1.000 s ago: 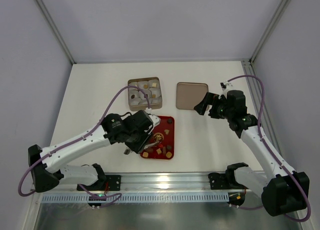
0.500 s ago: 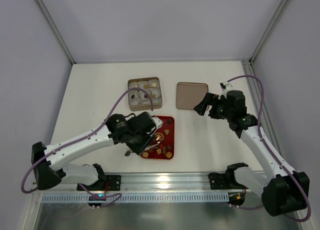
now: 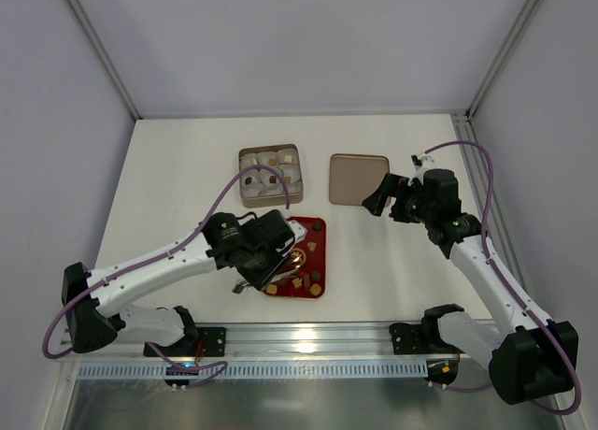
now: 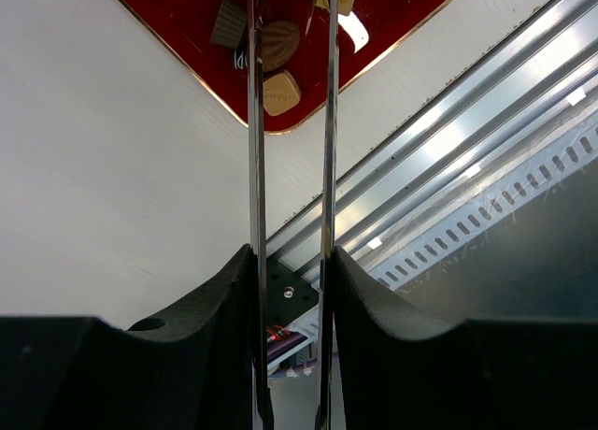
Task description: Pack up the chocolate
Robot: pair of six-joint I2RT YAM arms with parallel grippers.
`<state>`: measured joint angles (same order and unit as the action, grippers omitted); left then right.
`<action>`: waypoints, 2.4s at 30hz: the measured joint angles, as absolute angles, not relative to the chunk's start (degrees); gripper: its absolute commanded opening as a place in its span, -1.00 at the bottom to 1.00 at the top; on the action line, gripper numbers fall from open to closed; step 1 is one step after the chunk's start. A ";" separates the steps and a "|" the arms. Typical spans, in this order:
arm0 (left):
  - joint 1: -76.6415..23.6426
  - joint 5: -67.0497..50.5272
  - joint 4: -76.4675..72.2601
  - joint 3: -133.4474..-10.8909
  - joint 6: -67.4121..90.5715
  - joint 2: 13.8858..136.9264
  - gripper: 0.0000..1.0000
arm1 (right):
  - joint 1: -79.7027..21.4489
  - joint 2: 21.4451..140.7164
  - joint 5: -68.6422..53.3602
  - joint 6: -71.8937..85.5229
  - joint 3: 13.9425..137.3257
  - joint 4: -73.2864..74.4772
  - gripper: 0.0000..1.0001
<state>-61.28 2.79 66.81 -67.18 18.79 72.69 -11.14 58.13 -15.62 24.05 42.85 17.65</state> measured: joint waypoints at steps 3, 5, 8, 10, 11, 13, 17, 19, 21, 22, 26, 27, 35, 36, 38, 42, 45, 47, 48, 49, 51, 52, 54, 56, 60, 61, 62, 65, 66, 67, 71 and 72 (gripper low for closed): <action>-61.28 2.94 67.07 -67.31 18.81 72.64 -0.26 | -11.14 58.13 -15.62 24.05 42.85 17.65 0.99; -61.28 2.92 67.24 -67.31 18.81 72.58 -0.26 | -11.14 58.13 -15.62 24.03 42.85 17.65 0.99; -61.28 2.90 67.42 -67.33 18.81 72.38 -0.26 | -11.14 58.13 -15.62 24.05 42.85 17.65 1.00; -61.32 2.79 67.64 -67.37 18.79 72.36 -0.27 | -11.14 58.13 -15.62 24.05 42.85 17.65 1.00; -61.34 2.70 67.68 -67.40 18.79 72.38 -0.28 | -11.14 58.13 -15.62 24.05 42.85 17.65 0.99; -61.39 2.55 67.94 -67.51 18.79 72.40 -0.28 | -11.14 58.13 -15.62 24.05 42.85 17.65 0.99; -61.47 2.35 68.18 -68.29 18.74 72.71 -0.27 | -11.16 58.13 -15.62 24.03 42.85 17.65 1.00; -61.49 2.33 68.20 -68.69 18.65 73.10 -0.28 | -11.16 58.13 -15.62 24.03 42.85 17.65 0.99; -61.67 2.31 68.29 -69.14 18.57 73.78 -0.28 | -11.16 58.13 -15.62 24.03 42.85 17.65 0.99; -61.80 2.31 68.27 -69.41 18.55 74.19 -0.28 | -11.16 58.13 -15.62 24.03 42.85 17.67 0.99; -61.98 2.37 68.40 -69.91 18.33 75.29 -0.28 | -11.16 58.13 -15.62 24.05 42.85 17.65 0.99; -61.98 2.44 68.47 -70.17 18.13 75.55 -0.28 | -11.14 58.13 -15.62 24.03 42.85 17.65 0.99; -62.04 4.82 68.55 -71.59 17.85 77.58 -0.29 | -11.16 58.13 -15.62 24.03 42.85 17.65 1.00; -62.02 5.23 68.64 -71.70 17.85 77.87 -0.29 | -11.16 58.13 -15.62 24.03 42.85 17.65 0.99; -62.04 6.31 68.66 -71.85 17.89 78.26 -0.29 | -11.16 58.13 -15.62 24.03 42.85 17.65 0.99; -62.08 8.03 68.69 -71.92 17.98 78.39 -0.28 | -11.16 58.13 -15.62 24.03 42.85 17.65 1.00; -62.11 8.82 68.69 -72.05 17.98 78.50 -0.28 | -11.16 58.13 -15.62 24.01 42.85 17.65 1.00; -62.11 9.02 68.66 -72.20 18.00 78.74 -0.28 | -11.16 58.13 -15.62 24.01 42.85 17.67 0.99; -62.11 9.02 68.64 -72.23 18.00 78.85 -0.28 | -11.16 58.13 -15.62 24.01 42.85 17.65 0.99; -62.13 9.02 68.64 -72.23 18.00 78.96 -0.28 | -11.16 58.13 -15.62 24.01 42.85 17.67 0.99; -62.13 8.99 68.64 -72.23 17.98 79.13 -0.28 | -11.16 58.13 -15.62 24.01 42.85 17.67 1.00; -62.13 8.97 68.64 -72.23 17.98 79.22 -0.28 | -11.16 58.13 -15.62 24.01 42.85 17.67 0.99; -62.13 8.97 68.64 -72.23 17.98 79.29 -0.28 | -11.16 58.13 -15.62 24.01 42.85 17.67 0.99; -62.13 8.97 68.64 -72.23 17.98 79.29 -0.28 | -11.16 58.13 -15.62 23.97 42.85 17.67 0.99; -62.13 8.95 68.64 -72.23 17.96 79.31 -0.34 | -11.16 58.13 -15.62 23.88 42.85 17.67 0.99; -62.13 8.95 68.64 -72.23 17.96 79.35 -0.35 | -11.16 58.13 -15.62 23.88 42.85 17.67 1.00; -62.13 8.95 68.64 -72.23 17.98 79.40 -0.35 | -11.16 58.13 -15.62 23.86 42.85 17.67 0.99; -62.13 8.95 68.64 -72.23 17.96 79.48 -0.40 | -11.16 58.13 -15.62 23.88 42.85 17.67 1.00; -62.13 8.95 68.64 -72.23 17.98 79.53 -0.41 | -11.16 58.13 -15.62 23.88 42.85 17.67 1.00; -62.13 8.95 68.64 -72.23 17.96 79.55 -0.42 | -11.16 58.13 -15.62 23.88 42.85 17.67 0.99; -62.13 8.99 68.62 -72.23 17.96 79.68 -0.51 | -11.16 58.13 -15.64 23.86 42.85 17.67 1.00; -62.13 8.99 68.64 -72.23 17.96 79.68 -0.51 | -11.16 58.13 -15.64 23.86 42.85 17.67 1.00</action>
